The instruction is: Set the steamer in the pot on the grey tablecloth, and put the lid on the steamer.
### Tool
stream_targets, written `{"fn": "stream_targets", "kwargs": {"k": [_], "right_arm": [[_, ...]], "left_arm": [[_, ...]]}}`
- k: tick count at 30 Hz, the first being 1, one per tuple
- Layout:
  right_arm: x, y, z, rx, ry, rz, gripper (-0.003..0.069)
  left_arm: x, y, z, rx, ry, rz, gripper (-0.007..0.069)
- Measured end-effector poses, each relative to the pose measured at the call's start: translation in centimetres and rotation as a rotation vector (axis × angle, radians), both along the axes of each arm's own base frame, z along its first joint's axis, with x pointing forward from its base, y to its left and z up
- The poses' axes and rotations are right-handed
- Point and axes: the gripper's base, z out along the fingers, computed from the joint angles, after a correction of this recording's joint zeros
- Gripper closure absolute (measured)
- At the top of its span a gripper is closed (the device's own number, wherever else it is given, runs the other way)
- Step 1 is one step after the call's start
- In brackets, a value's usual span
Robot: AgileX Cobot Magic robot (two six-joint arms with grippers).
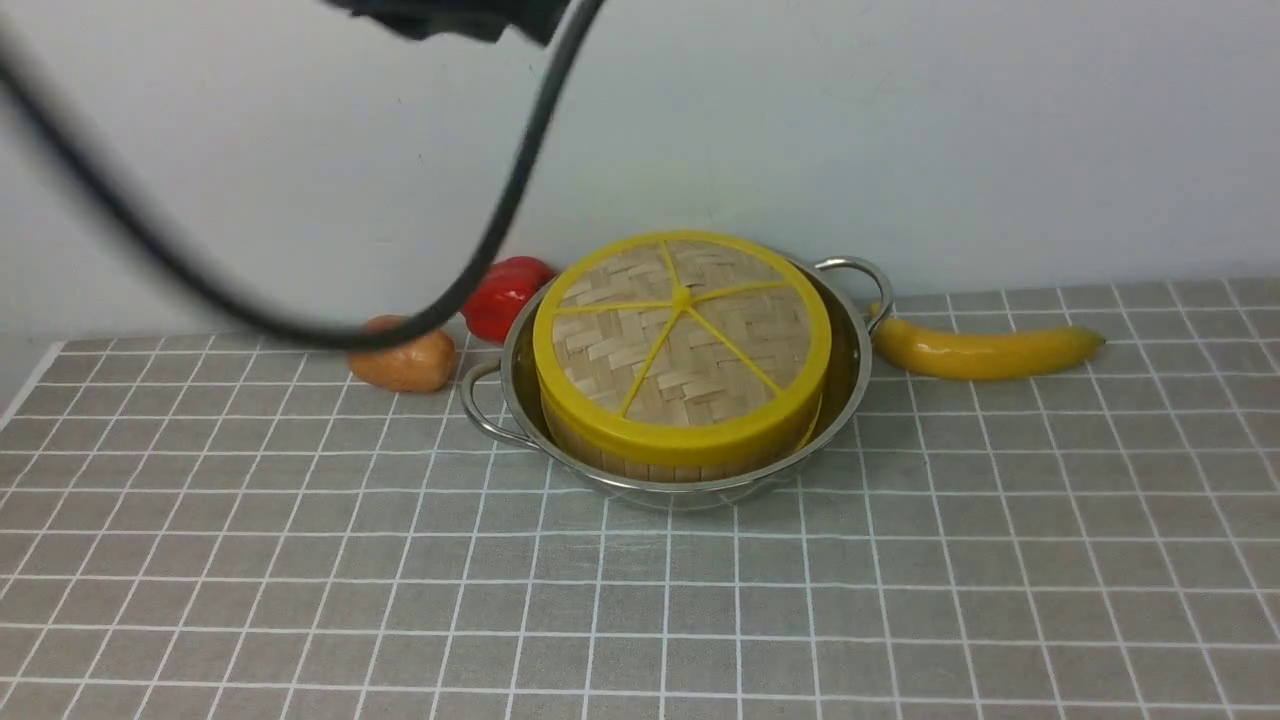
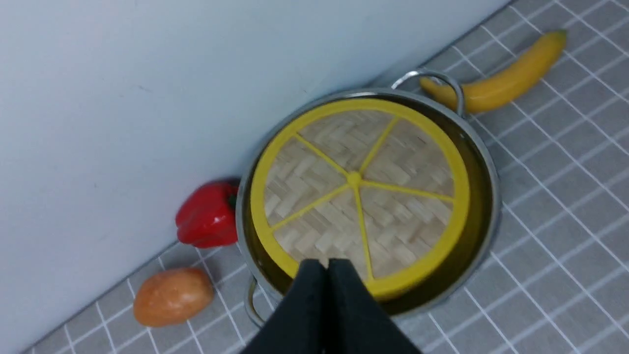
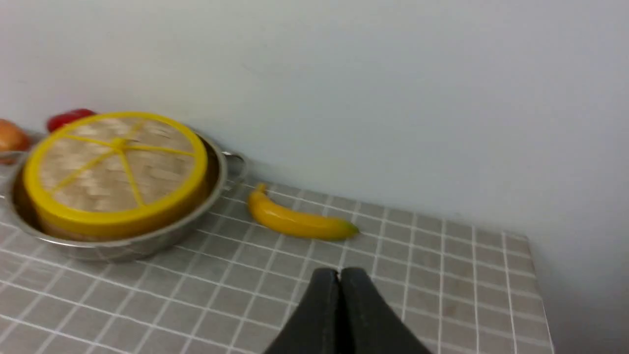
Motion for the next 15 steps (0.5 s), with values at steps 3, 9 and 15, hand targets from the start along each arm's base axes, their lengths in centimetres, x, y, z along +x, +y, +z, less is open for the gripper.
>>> {"fn": "stream_targets", "kwargs": {"k": [3,9,15], "right_arm": [[-1.1,-0.7,-4.0,0.032,-0.009,-0.046,0.0675],[-1.9,-1.0,-9.1,0.064,0.002,-0.067,0.0674],[-1.6,-0.8,-10.2,0.067,0.045,-0.059,0.0666]], "left_arm": [[-3.4,1.8,-0.8,-0.034,-0.064,-0.012,0.0648],[-9.1,4.6,-5.8,-0.142,-0.177,-0.016,0.0648],[-12.7,6.2,-9.2,-0.214,-0.162,-0.01,0.0646]]}}
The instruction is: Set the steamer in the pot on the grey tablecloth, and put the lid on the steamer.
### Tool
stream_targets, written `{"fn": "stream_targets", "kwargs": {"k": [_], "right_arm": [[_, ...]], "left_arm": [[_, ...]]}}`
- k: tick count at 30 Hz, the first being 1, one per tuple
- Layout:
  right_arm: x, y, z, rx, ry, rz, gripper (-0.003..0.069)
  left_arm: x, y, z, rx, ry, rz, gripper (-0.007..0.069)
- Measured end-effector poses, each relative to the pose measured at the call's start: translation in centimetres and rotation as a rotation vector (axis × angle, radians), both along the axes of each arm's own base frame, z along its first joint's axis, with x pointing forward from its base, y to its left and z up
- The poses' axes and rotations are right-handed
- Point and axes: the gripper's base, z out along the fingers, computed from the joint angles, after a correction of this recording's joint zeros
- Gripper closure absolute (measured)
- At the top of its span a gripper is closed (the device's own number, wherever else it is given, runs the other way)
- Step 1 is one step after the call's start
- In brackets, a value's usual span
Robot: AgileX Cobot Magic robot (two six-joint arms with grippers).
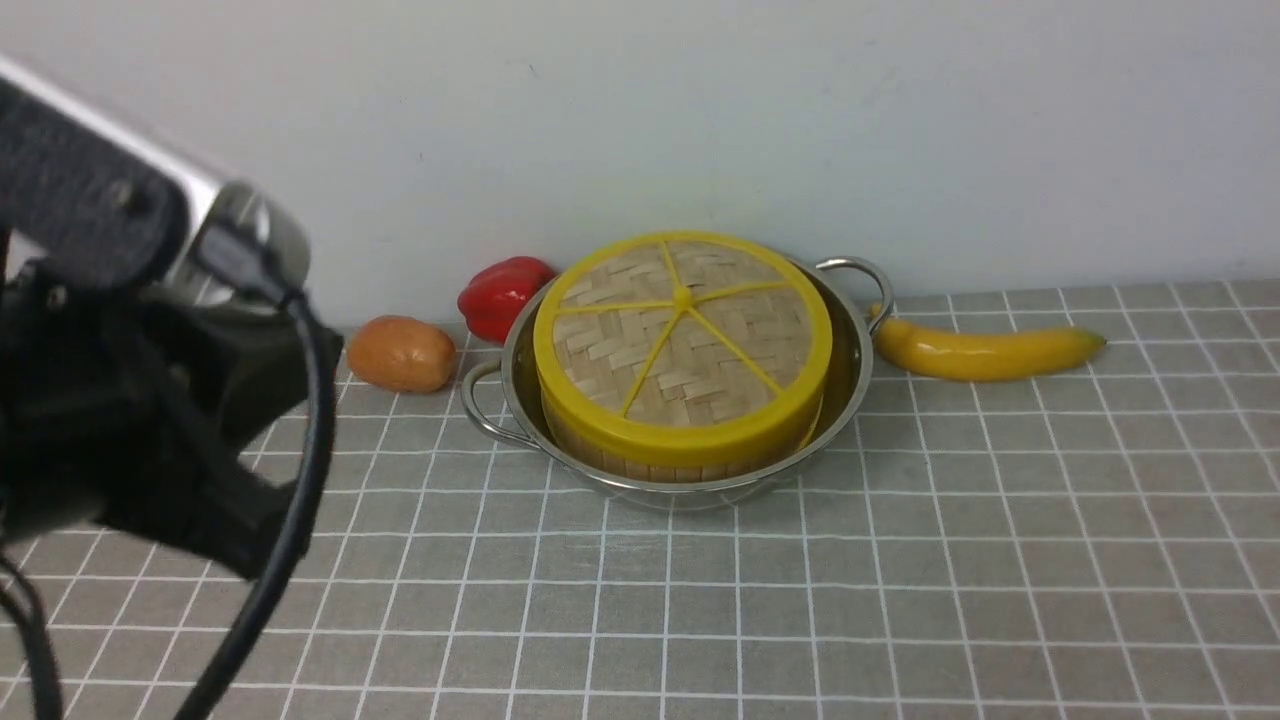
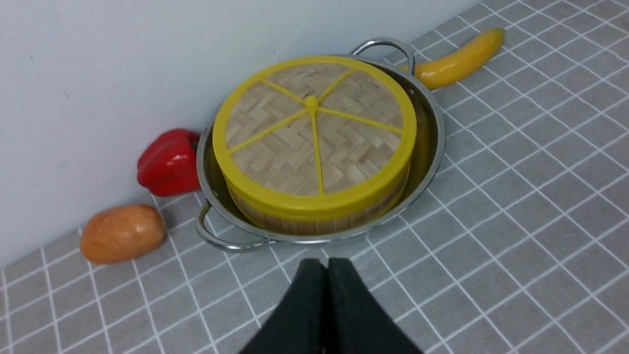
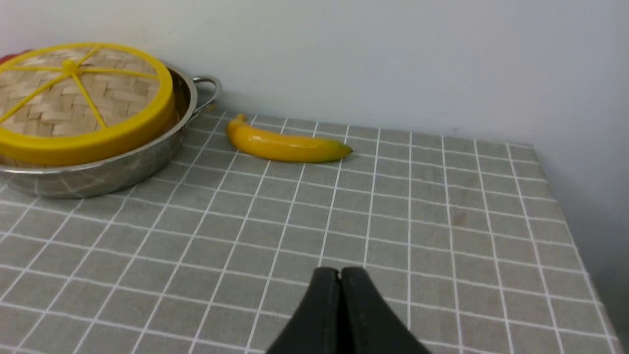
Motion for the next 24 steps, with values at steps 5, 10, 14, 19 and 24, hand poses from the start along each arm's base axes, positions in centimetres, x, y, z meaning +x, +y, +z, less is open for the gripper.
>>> {"fn": "stream_targets", "kwargs": {"k": [5,10,14,19,24], "right_arm": [[0.0,0.3,-0.1,0.03,0.013,0.025,0.0658],[-0.1,0.7,-0.3,0.072,0.027,0.06,0.0648],[-0.1,1.1,-0.3,0.109,0.038,0.089,0.0639],[-0.3,1.6,-0.3,0.158,0.054,0.13,0.0621],[-0.3,1.9,-0.3,0.185,0.062,0.152,0.061]], "left_arm": [[-1.9,0.8,0.7,-0.061,-0.04,-0.007,0.0643],[-2.3,1.1,0.9,-0.069,-0.057,-0.008,0.0633],[-2.3,1.0,0.9,-0.062,-0.059,-0.008,0.0622],[-2.8,2.9,-0.1,0.06,-0.127,0.052,0.061],[-5.2,5.8,-3.2,0.079,-0.168,0.233,0.0599]]}}
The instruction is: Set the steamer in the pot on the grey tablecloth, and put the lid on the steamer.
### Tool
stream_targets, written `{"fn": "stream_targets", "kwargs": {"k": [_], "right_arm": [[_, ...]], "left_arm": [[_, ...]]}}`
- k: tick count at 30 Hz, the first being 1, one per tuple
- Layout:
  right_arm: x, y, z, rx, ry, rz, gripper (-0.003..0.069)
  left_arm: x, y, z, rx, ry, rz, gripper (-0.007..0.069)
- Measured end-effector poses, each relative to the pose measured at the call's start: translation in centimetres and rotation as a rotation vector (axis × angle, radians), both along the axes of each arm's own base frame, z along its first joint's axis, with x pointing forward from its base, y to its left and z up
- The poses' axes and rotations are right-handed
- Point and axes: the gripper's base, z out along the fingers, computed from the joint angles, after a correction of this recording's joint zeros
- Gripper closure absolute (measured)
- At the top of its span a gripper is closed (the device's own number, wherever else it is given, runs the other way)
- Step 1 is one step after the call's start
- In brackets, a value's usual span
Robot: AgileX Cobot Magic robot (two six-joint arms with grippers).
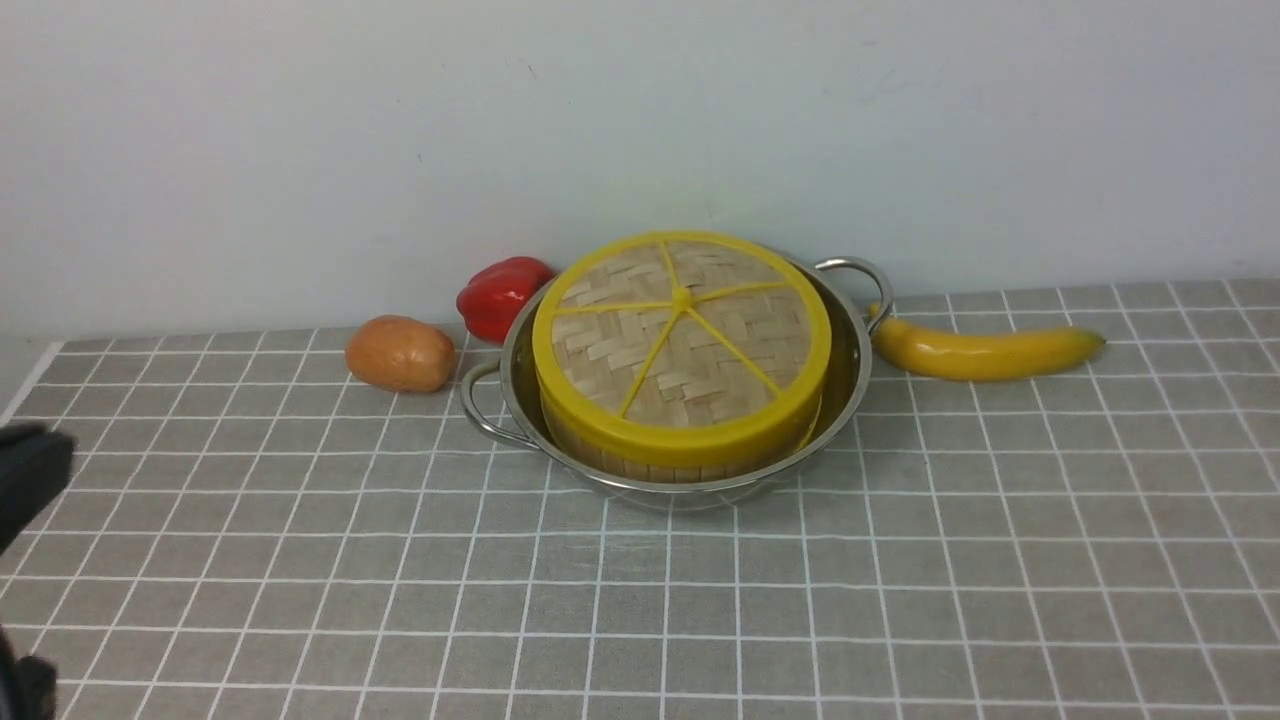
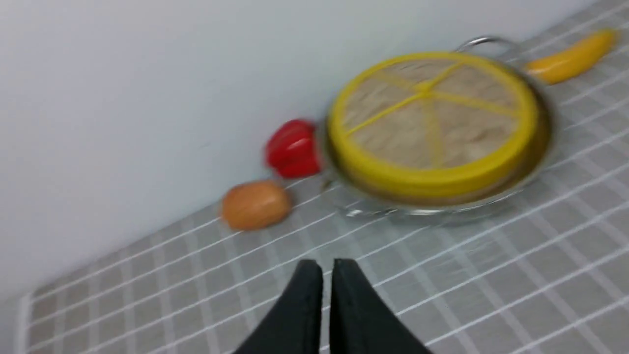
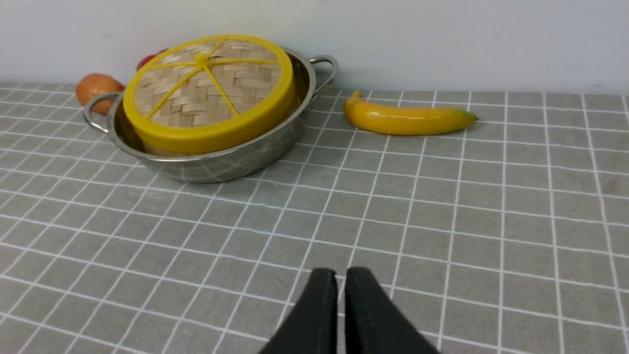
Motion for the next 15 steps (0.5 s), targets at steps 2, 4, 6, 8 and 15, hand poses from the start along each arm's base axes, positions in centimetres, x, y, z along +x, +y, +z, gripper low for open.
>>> {"fn": "stream_targets", "kwargs": {"k": [2,4,6,8,15], "right_arm": [[-0.1,0.3,0.0,0.029,0.009,0.023,0.06],[-0.1,0.4,0.0,0.043,0.013,0.035,0.0592],[-0.2,0.5,0.0,0.055,0.017,0.044,0.0585],[-0.2,0.7,0.0,0.068,0.021,0.055,0.0579],[-0.3,0.9,0.0,0.093,0.029,0.075,0.0551]], "left_arm": [[-1.6,1.2,-3.3,-0.005,-0.061,0.113,0.0592],[-2.3,1.7,-5.9,-0.009,-0.099,0.171,0.0587],[-2.7,1.9,-7.9,-0.024,-0.14,0.202,0.0581],[-3.1,2.0,-10.5,-0.044,-0.173,0.229,0.0581],[-3.3,1.9,-15.4,-0.083,-0.161,0.243,0.057]]}}
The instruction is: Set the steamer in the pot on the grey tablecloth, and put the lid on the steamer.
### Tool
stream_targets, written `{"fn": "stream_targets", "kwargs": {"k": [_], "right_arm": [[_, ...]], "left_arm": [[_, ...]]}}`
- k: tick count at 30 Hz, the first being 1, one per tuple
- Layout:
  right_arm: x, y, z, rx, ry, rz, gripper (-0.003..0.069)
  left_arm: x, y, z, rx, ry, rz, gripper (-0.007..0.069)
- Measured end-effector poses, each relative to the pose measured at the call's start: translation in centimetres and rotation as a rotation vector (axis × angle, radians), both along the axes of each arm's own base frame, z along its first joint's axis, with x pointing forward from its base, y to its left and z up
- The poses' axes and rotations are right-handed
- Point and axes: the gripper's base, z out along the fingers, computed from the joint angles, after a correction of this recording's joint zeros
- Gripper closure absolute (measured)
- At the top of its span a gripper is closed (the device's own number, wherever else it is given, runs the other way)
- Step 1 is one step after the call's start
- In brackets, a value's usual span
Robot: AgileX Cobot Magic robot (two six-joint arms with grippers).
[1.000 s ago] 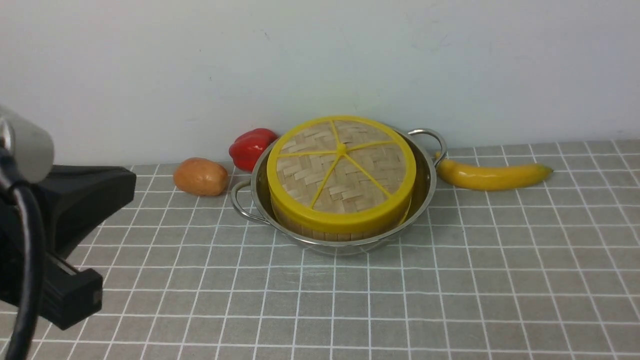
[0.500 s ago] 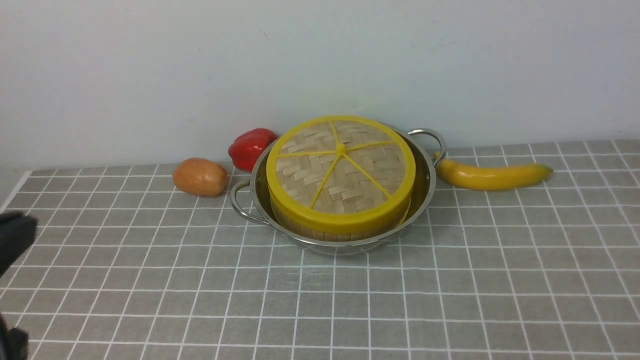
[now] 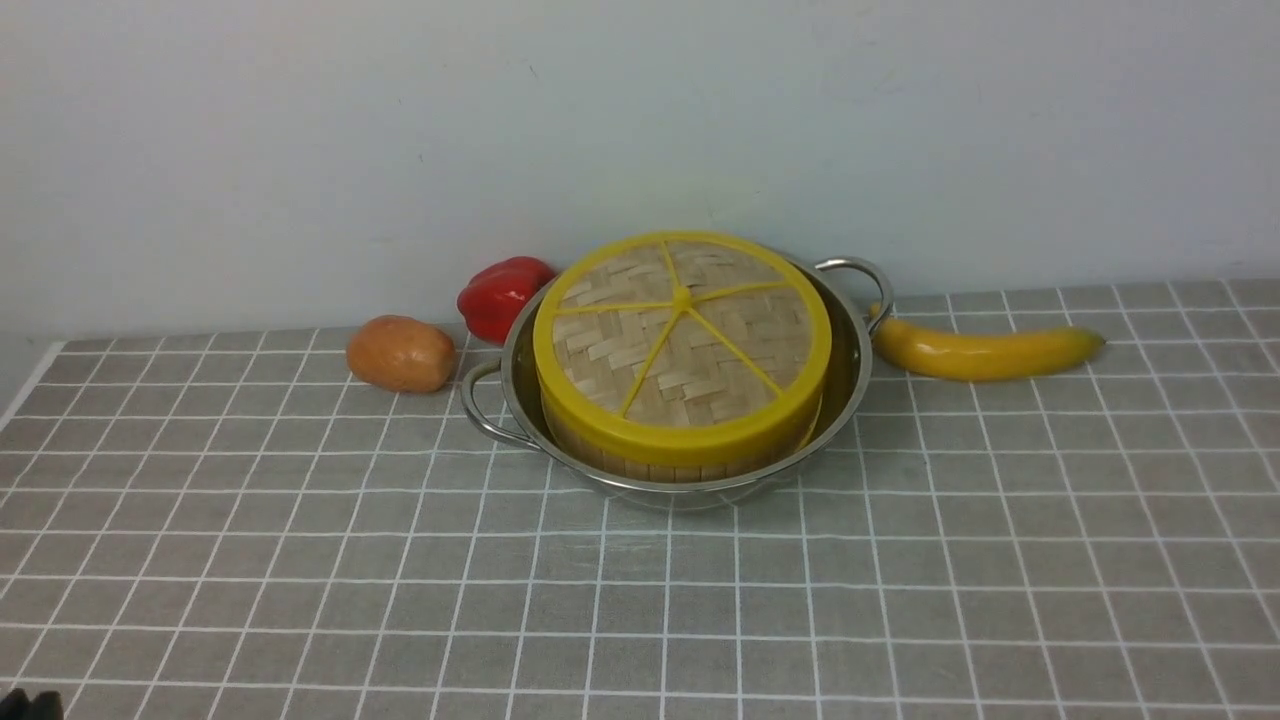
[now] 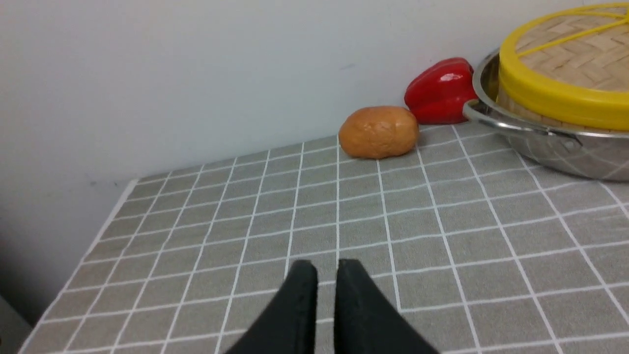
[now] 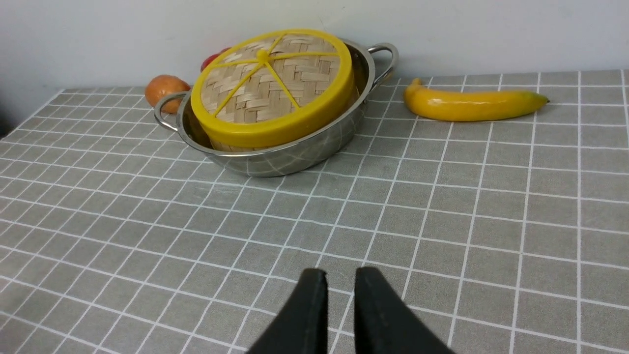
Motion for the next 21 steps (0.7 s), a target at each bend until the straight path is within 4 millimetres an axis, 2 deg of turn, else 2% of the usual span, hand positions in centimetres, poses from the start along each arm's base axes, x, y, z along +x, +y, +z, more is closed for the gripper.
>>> {"fn": "stream_targets", "kwargs": {"k": [6,21], "right_arm": [[-0.01,0.04,0.0,0.004,0.001,0.003,0.0522],[0.18,-0.05,0.24,0.003,-0.035,-0.018,0.0486]], "left_arm": [[0.12,-0.03,-1.37,-0.013,0.031,0.0,0.056],[0.12,-0.03,-1.41,-0.014,0.033,0.0,0.0518]]}}
